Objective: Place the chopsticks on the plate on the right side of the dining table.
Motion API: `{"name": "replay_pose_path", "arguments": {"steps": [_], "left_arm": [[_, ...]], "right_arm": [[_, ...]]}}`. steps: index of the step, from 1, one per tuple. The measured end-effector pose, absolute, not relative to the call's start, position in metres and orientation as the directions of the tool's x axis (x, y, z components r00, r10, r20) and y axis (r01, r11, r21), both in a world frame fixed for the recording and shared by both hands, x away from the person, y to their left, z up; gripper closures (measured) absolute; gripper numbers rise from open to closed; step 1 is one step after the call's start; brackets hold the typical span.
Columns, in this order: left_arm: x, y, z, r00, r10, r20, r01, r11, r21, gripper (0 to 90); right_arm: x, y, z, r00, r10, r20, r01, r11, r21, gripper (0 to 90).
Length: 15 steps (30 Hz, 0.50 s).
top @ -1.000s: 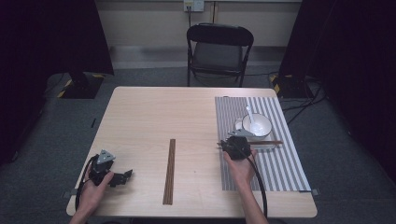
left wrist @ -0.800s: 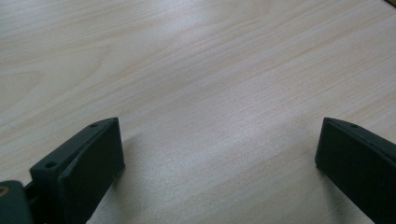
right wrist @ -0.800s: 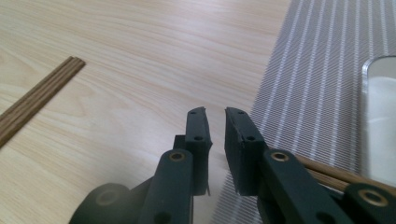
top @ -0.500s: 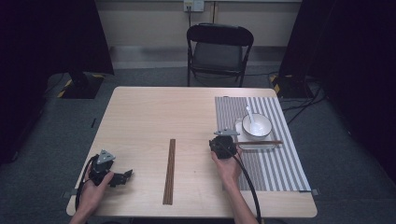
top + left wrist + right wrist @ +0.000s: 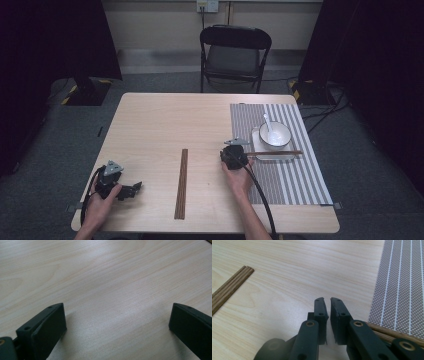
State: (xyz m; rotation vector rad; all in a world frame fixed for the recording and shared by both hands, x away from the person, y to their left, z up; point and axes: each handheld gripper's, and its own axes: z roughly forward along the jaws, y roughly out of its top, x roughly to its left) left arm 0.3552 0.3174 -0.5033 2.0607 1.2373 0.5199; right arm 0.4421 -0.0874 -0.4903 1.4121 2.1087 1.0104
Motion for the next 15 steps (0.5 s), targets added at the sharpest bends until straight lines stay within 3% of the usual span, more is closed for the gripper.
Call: {"name": "replay_pose_path", "arguments": {"steps": [15], "left_arm": [[0.3551, 0.3173, -0.5035, 0.47, 0.882, -0.005, 0.616, -0.324, 0.718, 0.5]], "right_arm": [[0.4445, -0.0924, -0.4926, -0.363, 0.93, 0.057, 0.628, 0.199, 0.752, 81.9]]}}
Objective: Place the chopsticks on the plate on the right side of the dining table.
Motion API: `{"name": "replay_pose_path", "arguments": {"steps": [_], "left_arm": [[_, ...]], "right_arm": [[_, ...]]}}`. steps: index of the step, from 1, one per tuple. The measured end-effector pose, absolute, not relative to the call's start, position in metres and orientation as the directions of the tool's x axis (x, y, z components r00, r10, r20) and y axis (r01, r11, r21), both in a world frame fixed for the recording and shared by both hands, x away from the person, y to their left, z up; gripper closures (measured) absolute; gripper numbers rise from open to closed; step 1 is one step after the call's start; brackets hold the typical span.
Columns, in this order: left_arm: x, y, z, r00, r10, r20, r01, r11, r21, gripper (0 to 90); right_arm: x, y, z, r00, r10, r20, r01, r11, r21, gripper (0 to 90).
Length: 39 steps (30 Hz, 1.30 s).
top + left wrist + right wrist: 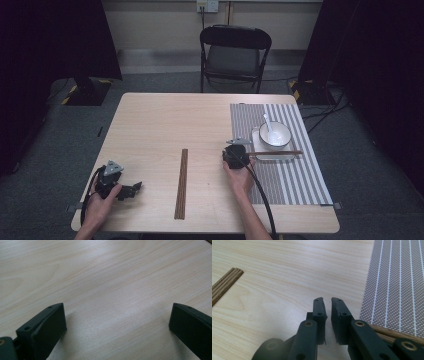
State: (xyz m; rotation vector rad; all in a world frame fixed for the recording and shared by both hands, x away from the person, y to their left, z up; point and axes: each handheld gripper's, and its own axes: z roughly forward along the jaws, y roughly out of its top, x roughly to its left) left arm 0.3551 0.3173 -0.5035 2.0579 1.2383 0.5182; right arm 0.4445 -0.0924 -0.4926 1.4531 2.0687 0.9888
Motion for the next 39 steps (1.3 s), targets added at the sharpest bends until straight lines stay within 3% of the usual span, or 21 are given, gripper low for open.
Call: {"name": "replay_pose_path", "arguments": {"steps": [39], "left_arm": [[0.3552, 0.3174, -0.5033, 0.471, 0.882, -0.003, 0.615, -0.326, 0.717, 0.5]], "right_arm": [[0.4423, -0.101, -0.4902, -0.34, 0.94, 0.039, 0.631, 0.197, 0.751, 83.1]]}}
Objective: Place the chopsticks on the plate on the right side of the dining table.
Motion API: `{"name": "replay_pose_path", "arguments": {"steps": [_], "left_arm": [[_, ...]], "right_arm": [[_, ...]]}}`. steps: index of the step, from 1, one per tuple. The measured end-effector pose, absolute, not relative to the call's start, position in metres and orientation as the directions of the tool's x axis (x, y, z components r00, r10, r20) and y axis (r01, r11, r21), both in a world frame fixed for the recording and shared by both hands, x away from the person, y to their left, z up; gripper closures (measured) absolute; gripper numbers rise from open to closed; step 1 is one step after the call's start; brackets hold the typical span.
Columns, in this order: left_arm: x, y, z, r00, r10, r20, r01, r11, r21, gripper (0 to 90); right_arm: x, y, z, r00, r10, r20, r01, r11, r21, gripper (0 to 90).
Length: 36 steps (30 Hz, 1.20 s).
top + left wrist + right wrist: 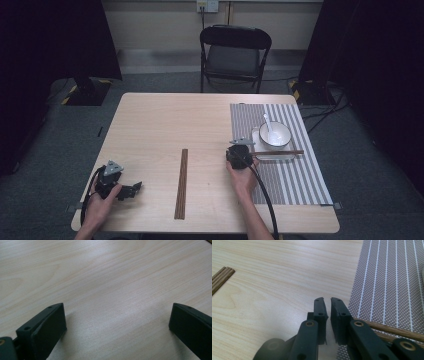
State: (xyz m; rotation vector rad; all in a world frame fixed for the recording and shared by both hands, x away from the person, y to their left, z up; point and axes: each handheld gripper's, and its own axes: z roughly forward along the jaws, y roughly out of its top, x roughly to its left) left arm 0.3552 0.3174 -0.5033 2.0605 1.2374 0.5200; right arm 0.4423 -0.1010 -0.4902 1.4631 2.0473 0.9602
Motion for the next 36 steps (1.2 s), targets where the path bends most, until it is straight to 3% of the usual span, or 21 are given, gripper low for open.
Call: {"name": "replay_pose_path", "arguments": {"steps": [36], "left_arm": [[0.3552, 0.3175, -0.5033, 0.471, 0.882, -0.002, 0.615, -0.327, 0.717, 0.5]], "right_arm": [[0.4383, -0.1092, -0.4861, -0.363, 0.931, 0.042, 0.626, 0.211, 0.751, 82.8]]}}
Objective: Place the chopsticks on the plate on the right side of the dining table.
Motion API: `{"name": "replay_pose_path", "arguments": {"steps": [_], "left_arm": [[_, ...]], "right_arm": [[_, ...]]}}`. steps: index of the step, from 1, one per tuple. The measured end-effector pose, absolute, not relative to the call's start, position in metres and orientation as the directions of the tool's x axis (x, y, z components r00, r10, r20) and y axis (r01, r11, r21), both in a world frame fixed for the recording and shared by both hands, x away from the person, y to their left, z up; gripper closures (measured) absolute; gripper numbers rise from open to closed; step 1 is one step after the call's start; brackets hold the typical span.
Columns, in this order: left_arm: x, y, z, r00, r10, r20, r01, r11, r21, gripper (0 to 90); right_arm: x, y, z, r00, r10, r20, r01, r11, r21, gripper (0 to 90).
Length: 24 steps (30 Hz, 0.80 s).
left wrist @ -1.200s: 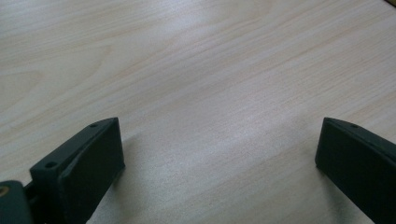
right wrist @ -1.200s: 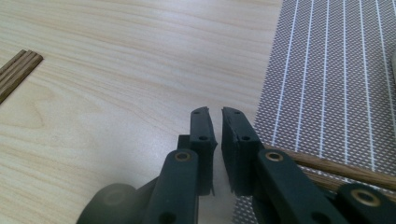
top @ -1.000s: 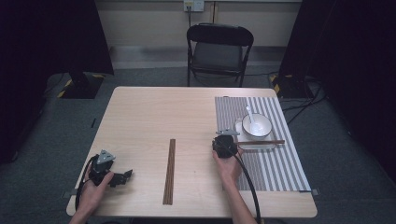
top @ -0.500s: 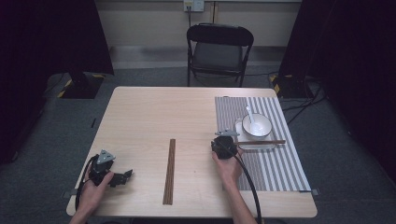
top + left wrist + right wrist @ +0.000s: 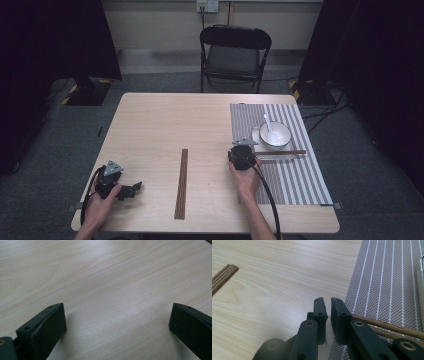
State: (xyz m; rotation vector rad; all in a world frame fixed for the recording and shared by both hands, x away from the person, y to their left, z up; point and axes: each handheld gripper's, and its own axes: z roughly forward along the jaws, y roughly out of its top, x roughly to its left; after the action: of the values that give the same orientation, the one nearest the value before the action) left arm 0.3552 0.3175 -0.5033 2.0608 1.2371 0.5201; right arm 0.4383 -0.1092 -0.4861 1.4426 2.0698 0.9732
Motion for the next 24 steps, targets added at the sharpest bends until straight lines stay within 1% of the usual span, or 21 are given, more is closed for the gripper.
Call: {"name": "replay_pose_path", "arguments": {"steps": [5, 17, 24], "left_arm": [[0.3552, 0.3174, -0.5034, 0.471, 0.882, -0.003, 0.615, -0.326, 0.718, 0.5], [0.3552, 0.3174, -0.5034, 0.471, 0.882, -0.003, 0.615, -0.326, 0.718, 0.5], [0.3552, 0.3174, -0.5033, 0.471, 0.882, -0.003, 0.615, -0.326, 0.718, 0.5]], "right_arm": [[0.4398, -0.1055, -0.4876, -0.377, 0.925, 0.042, 0.623, 0.219, 0.751, 82.8], [0.4418, -0.1099, -0.4888, -0.347, 0.937, 0.043, 0.634, 0.201, 0.747, 82.6], [0.4421, -0.1119, -0.4878, -0.346, 0.937, 0.038, 0.633, 0.203, 0.747, 82.8]]}}
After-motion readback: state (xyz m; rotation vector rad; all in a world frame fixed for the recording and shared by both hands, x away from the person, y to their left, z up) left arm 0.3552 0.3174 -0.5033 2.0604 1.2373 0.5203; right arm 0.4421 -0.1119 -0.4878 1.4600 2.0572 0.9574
